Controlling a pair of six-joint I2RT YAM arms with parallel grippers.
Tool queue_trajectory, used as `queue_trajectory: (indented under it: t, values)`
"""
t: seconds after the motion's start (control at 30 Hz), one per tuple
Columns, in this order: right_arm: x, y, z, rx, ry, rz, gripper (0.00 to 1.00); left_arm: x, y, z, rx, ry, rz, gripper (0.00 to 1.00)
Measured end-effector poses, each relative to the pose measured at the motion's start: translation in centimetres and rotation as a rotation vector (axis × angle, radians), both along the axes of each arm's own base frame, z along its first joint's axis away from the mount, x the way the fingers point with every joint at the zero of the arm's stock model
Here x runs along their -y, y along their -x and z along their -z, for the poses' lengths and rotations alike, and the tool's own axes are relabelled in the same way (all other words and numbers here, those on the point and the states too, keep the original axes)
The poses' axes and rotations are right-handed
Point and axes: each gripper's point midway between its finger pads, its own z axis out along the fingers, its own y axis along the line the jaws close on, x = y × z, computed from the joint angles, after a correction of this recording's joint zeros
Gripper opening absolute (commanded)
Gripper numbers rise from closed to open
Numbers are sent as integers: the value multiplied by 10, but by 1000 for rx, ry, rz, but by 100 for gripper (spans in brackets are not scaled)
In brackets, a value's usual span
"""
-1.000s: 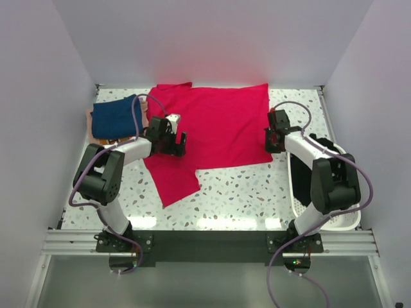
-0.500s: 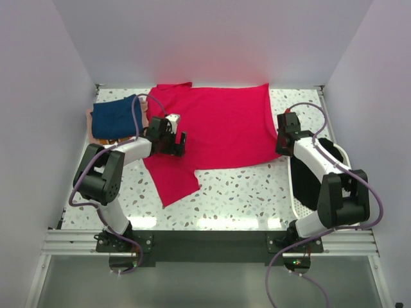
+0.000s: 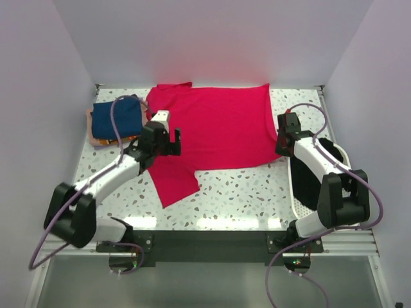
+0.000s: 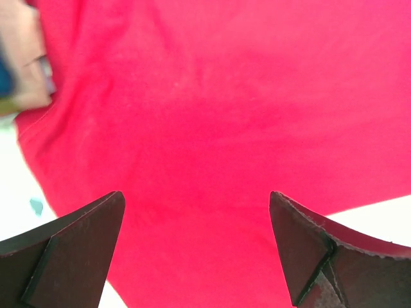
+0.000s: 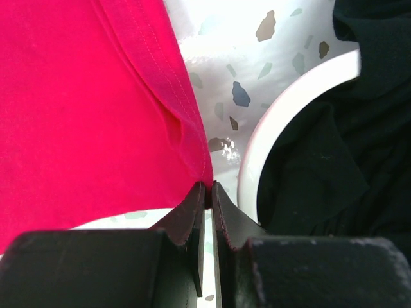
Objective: Fold and stack the t-shirts
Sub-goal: Flatten the tshirt out
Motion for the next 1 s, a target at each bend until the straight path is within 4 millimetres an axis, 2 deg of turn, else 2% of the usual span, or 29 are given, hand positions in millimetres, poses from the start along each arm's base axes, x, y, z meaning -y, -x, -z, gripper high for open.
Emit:
queue_trajectory:
  t: [0.07, 0.13, 0.23, 0.33, 0.4, 0.53, 0.63, 0.87, 1.0]
  values:
    - [-2, 1, 2, -3, -9, -4, 7, 2, 18, -23, 70, 37, -56, 100]
    - [-4, 2, 4, -8, -22, -11, 7, 4, 37, -27, 80, 64, -101, 100]
    - [-6, 2, 5, -7, -33, -15, 7, 3, 65, 0, -7, 52, -169, 100]
    - [-9, 1, 5, -1, -47, -23, 7, -8, 101, 33, -124, 1, -245, 100]
    - [-10, 2, 6, 1, -51, -26, 7, -15, 120, 41, -175, -9, -302, 100]
    - [-15, 2, 9, 1, -80, -42, 7, -24, 136, 35, -203, 60, -422, 100]
    - [-20, -1, 8, 10, -102, -56, 7, -26, 142, 36, -224, 100, -480, 96]
    - [-25, -3, 9, 16, -122, -75, 7, -24, 168, 68, -348, 99, -518, 85]
    - [-25, -3, 8, 17, -122, -76, 7, -26, 179, 79, -387, 99, -529, 81]
